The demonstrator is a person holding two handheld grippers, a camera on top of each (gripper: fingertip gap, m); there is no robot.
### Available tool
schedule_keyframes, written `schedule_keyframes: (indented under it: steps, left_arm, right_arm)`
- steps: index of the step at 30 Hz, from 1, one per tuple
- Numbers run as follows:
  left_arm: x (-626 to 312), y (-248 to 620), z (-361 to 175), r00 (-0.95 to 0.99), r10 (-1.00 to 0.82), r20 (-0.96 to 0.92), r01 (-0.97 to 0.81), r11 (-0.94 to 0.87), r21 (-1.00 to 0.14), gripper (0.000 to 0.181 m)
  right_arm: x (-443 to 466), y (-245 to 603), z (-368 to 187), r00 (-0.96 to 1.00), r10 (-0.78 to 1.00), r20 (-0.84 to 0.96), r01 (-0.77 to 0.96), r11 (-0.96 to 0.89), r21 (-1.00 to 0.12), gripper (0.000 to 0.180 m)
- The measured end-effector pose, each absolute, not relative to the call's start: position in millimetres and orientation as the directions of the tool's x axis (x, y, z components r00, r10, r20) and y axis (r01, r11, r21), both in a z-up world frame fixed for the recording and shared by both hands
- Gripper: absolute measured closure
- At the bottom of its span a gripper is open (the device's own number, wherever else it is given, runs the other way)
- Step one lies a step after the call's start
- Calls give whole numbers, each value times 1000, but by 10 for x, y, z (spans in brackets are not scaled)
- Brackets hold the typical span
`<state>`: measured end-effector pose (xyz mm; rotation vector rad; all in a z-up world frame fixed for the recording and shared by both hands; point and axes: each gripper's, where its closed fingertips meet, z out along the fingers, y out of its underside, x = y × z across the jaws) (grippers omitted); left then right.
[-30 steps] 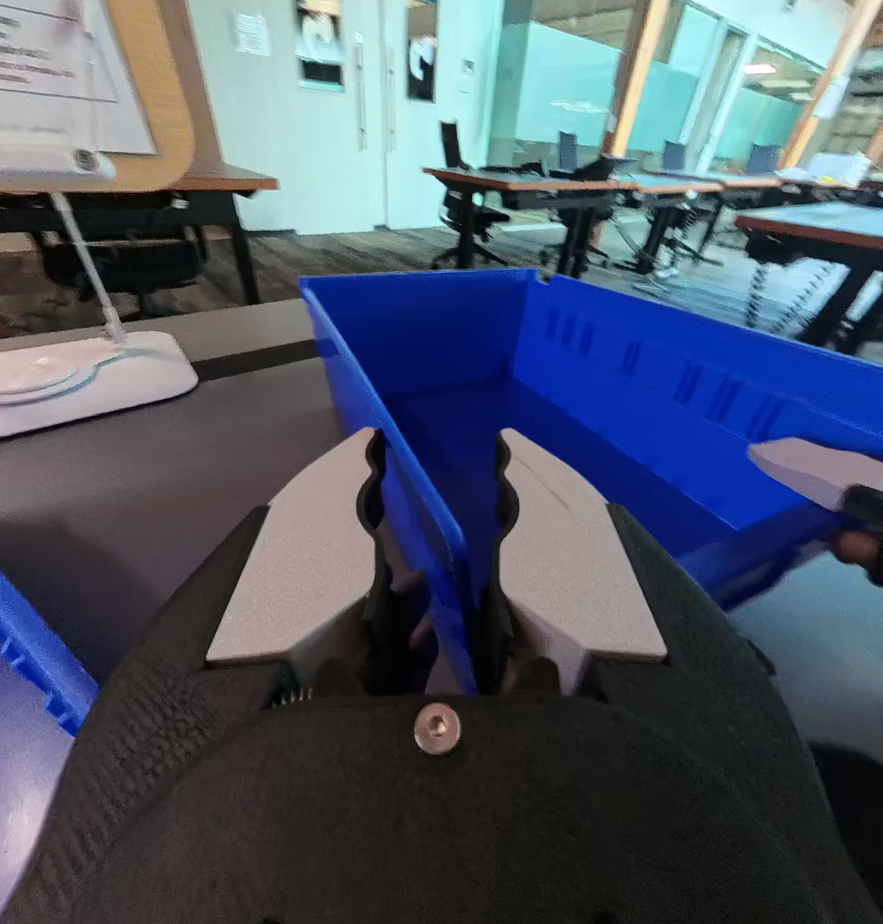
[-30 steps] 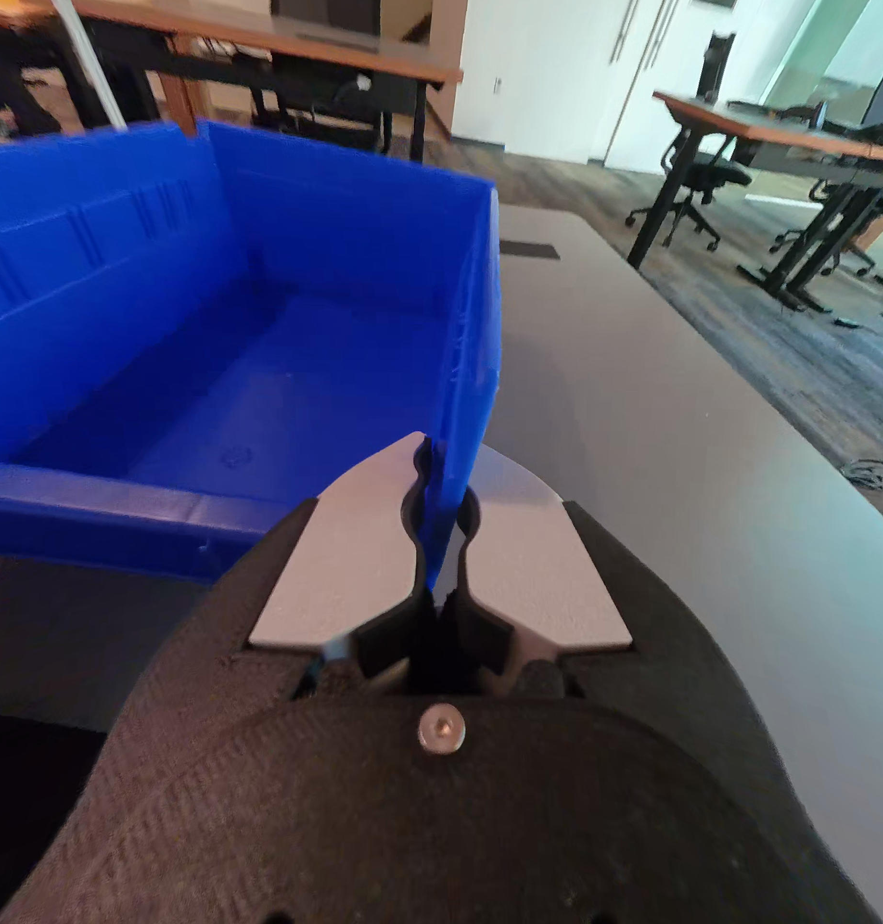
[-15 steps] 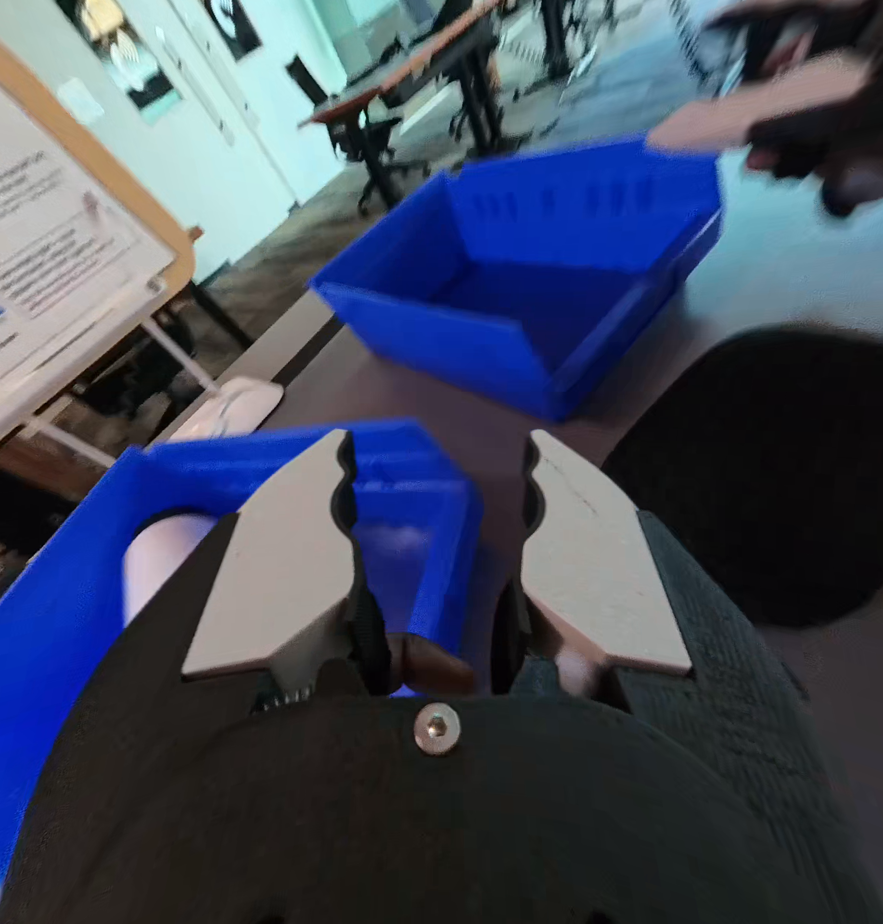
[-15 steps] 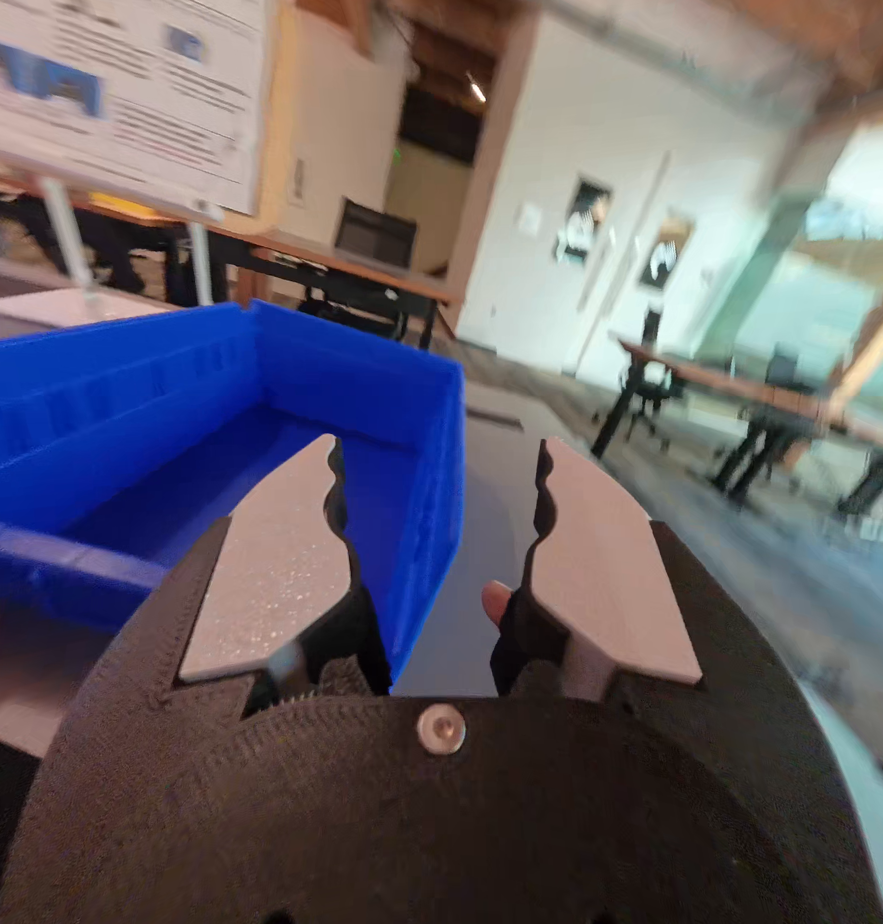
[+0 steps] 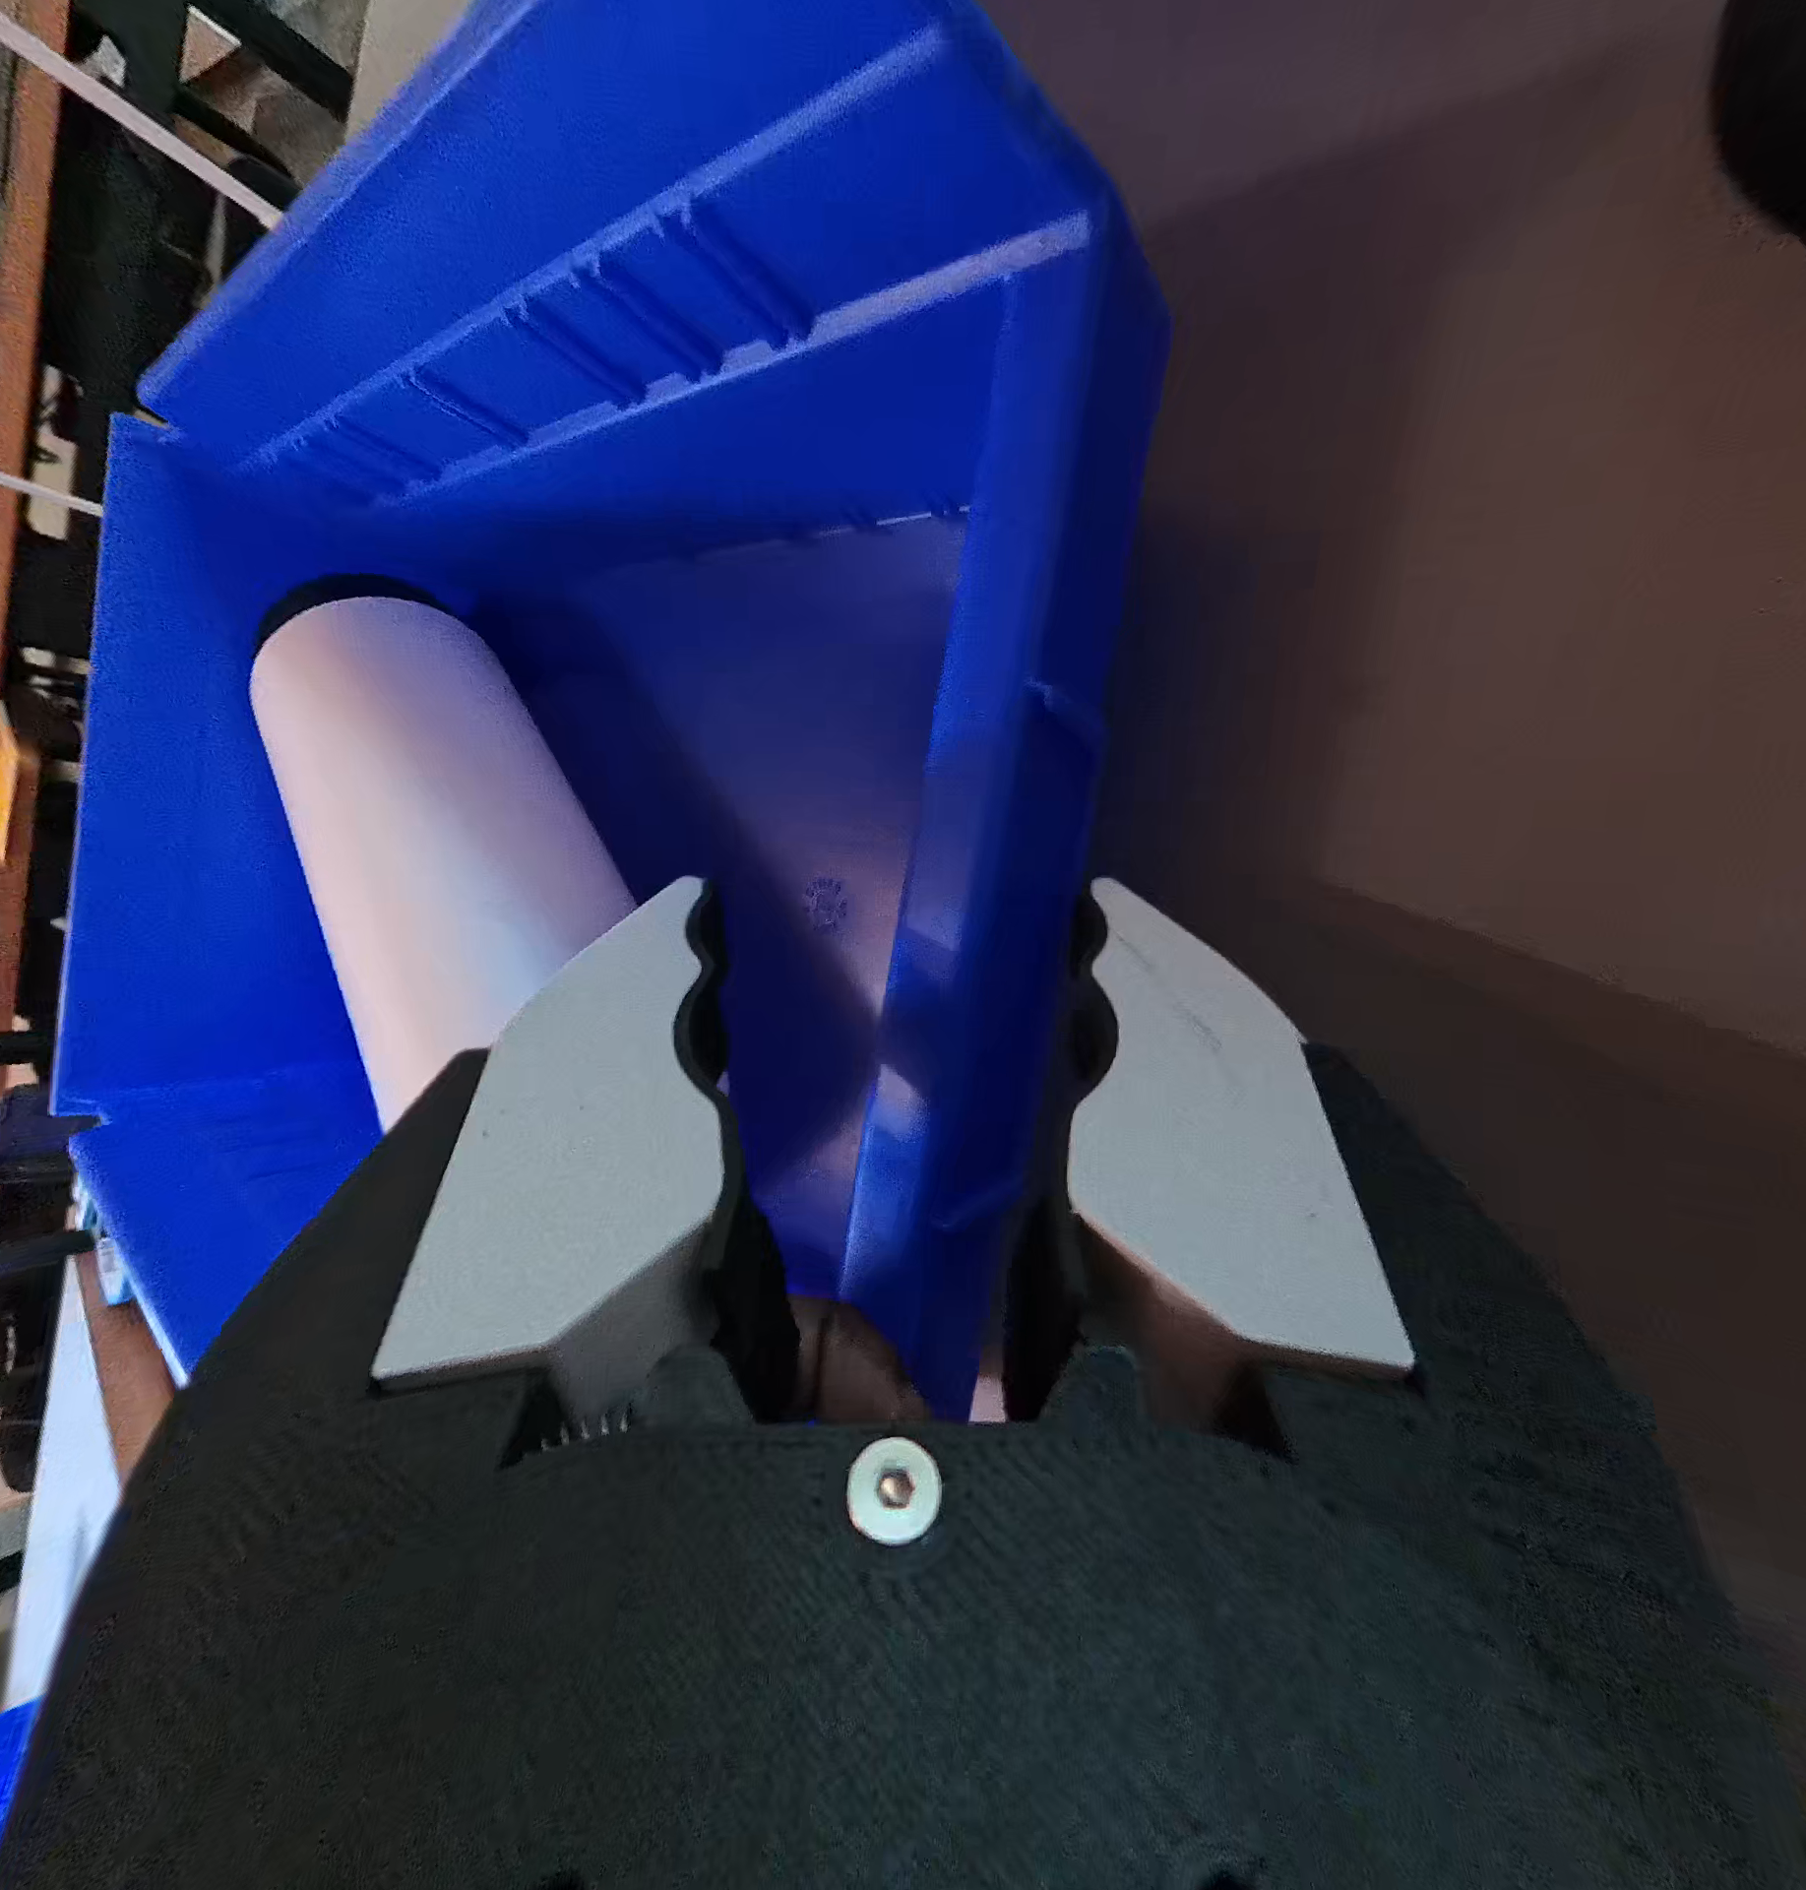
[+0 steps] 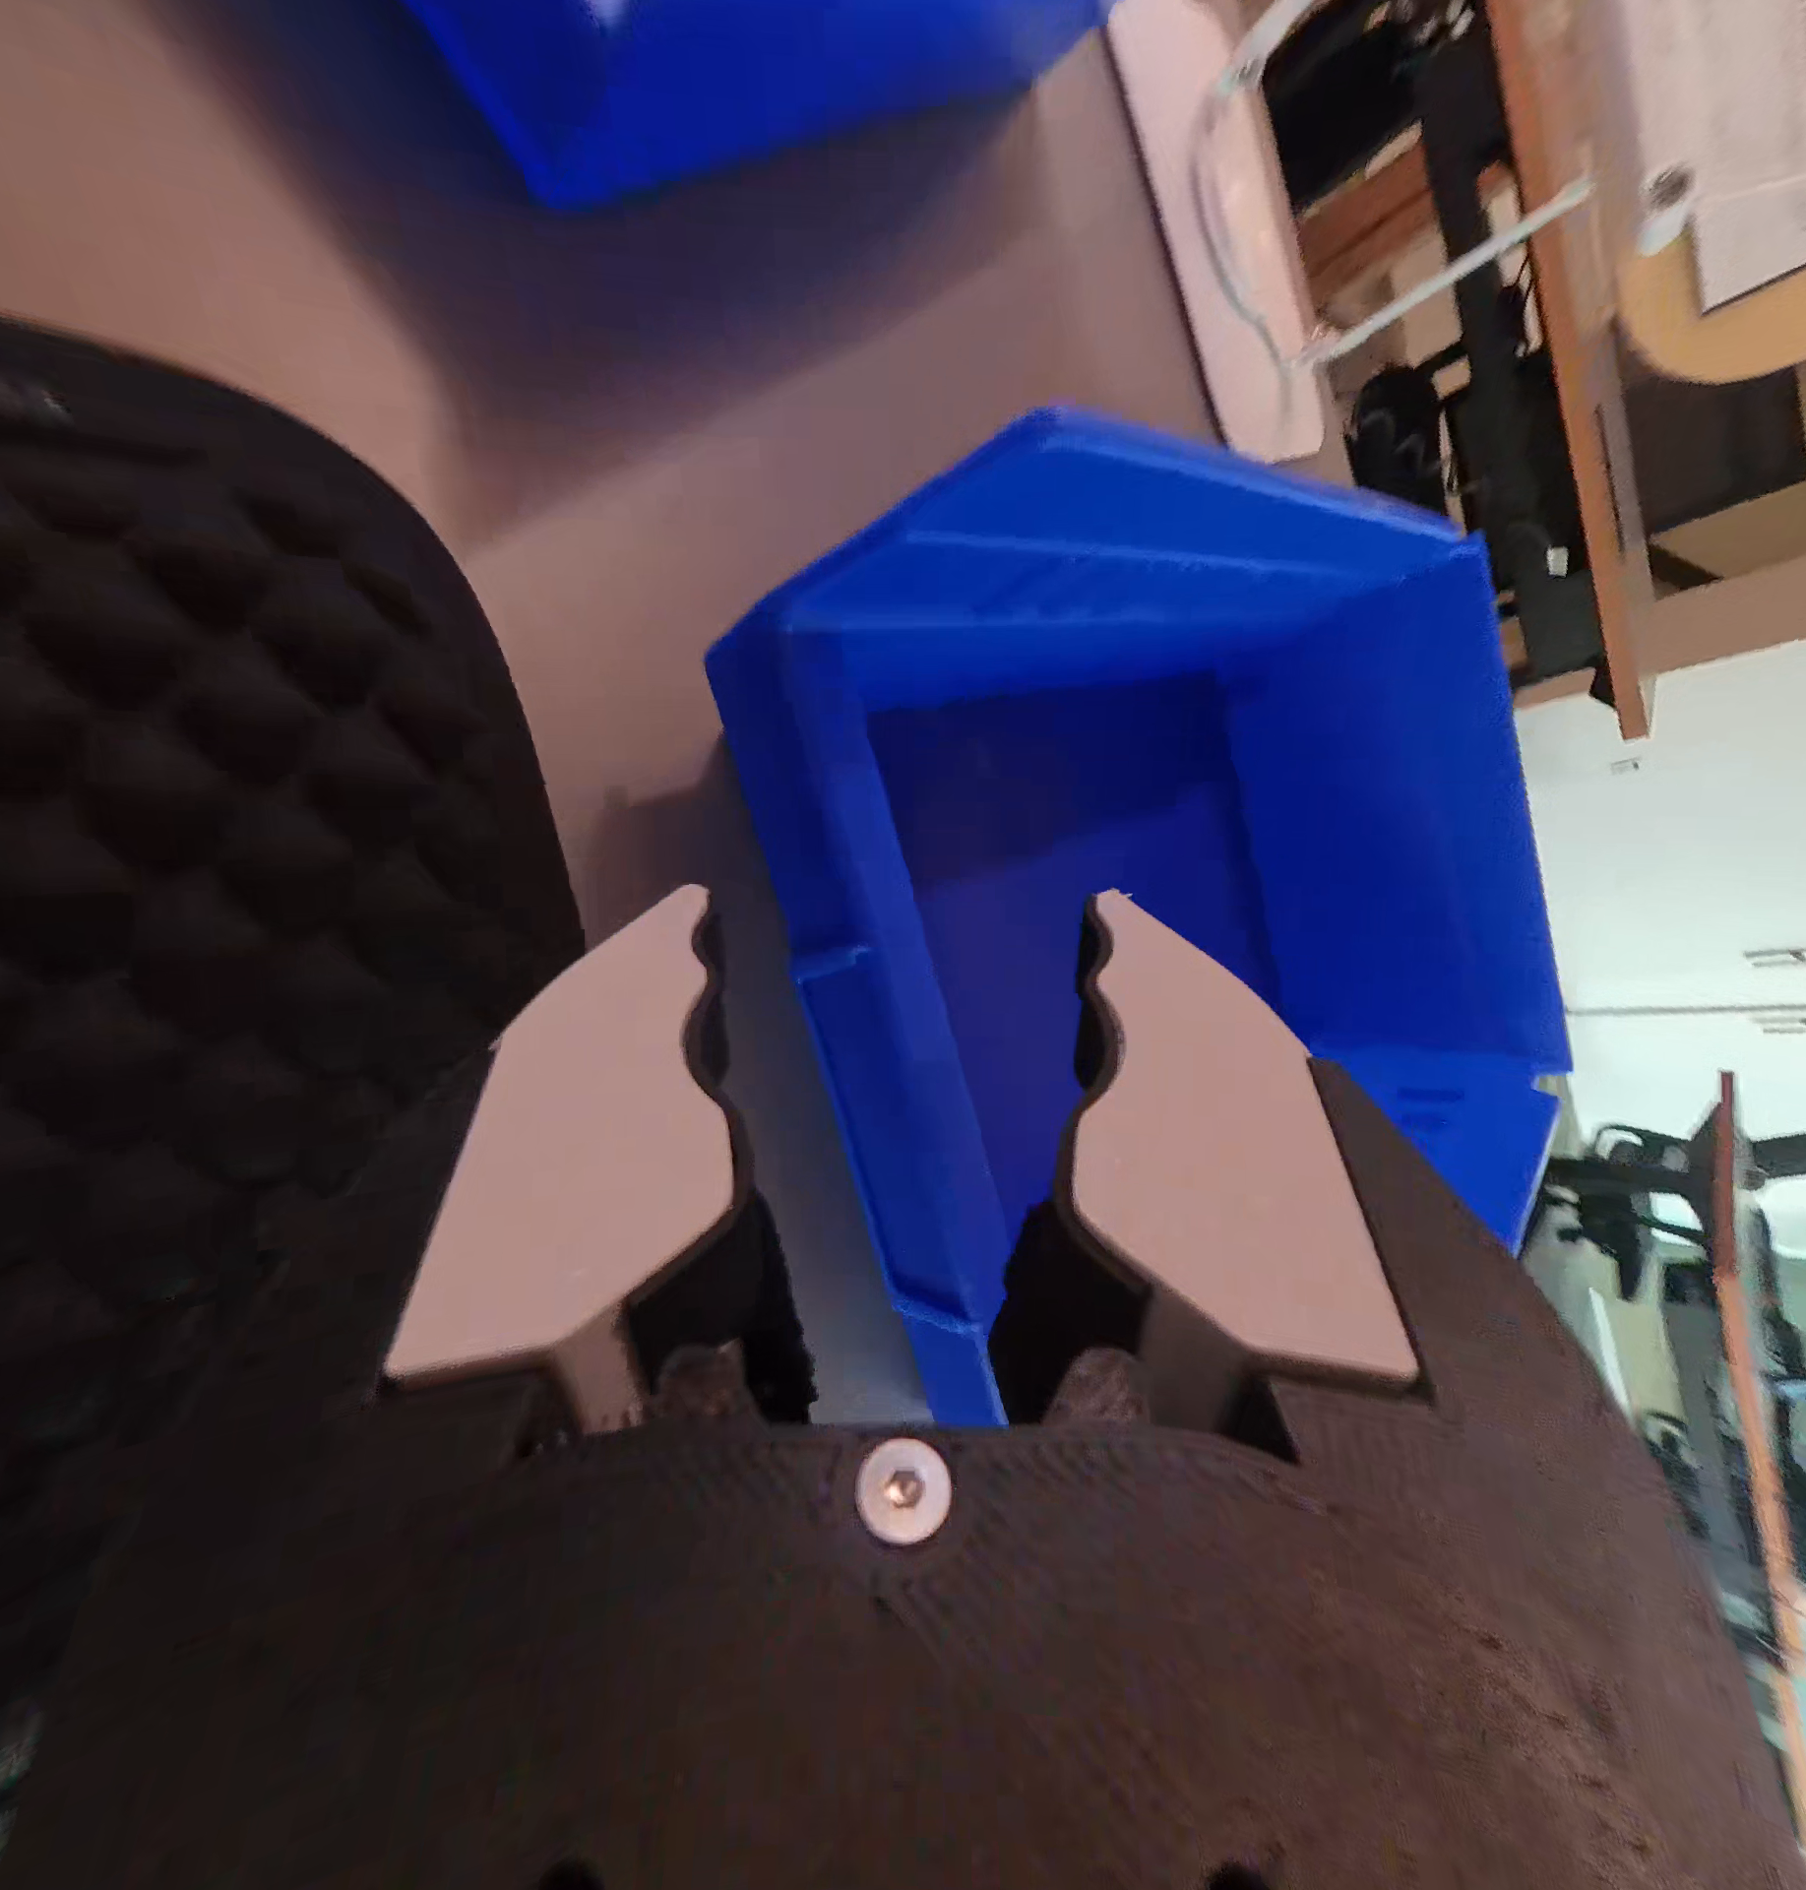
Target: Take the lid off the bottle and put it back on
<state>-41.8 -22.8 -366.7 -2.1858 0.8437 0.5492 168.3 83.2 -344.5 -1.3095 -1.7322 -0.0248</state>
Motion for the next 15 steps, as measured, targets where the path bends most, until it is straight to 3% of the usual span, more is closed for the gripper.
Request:
schedule_keyframes:
  steps: [3,5,8,10,11,15]
  left_arm:
    - [-489,-299,-3721,686,-454,-568,-719,-544,-433,125]
    - [-555,-414,-3792,700,-501,-509,-709,-574,-411,146]
    - [-804,-526,-3815,718,-483,-501,-690,-590,-420,143]
    - [-950,-648,-3820,727,-495,-476,-682,-601,-417,142]
    - [-1010,-705,-3821,728,-502,-467,-682,-600,-418,142]
    - [-1274,-963,-3824,735,-508,-449,-675,-611,-413,141]
  right_arm:
    - [1755,962,-3569,-55,716,696,822,428,-375,120]
    - [1815,1029,-3654,-95,714,694,853,417,-313,122]
    - [1908,1123,-3766,-138,712,689,891,393,-227,125]
    - [1943,1180,-3814,-158,694,702,902,390,-183,139]
    - [1933,1163,-3836,-166,700,695,898,398,-186,146]
    - [1931,1170,-3832,-135,714,688,901,378,-216,146]
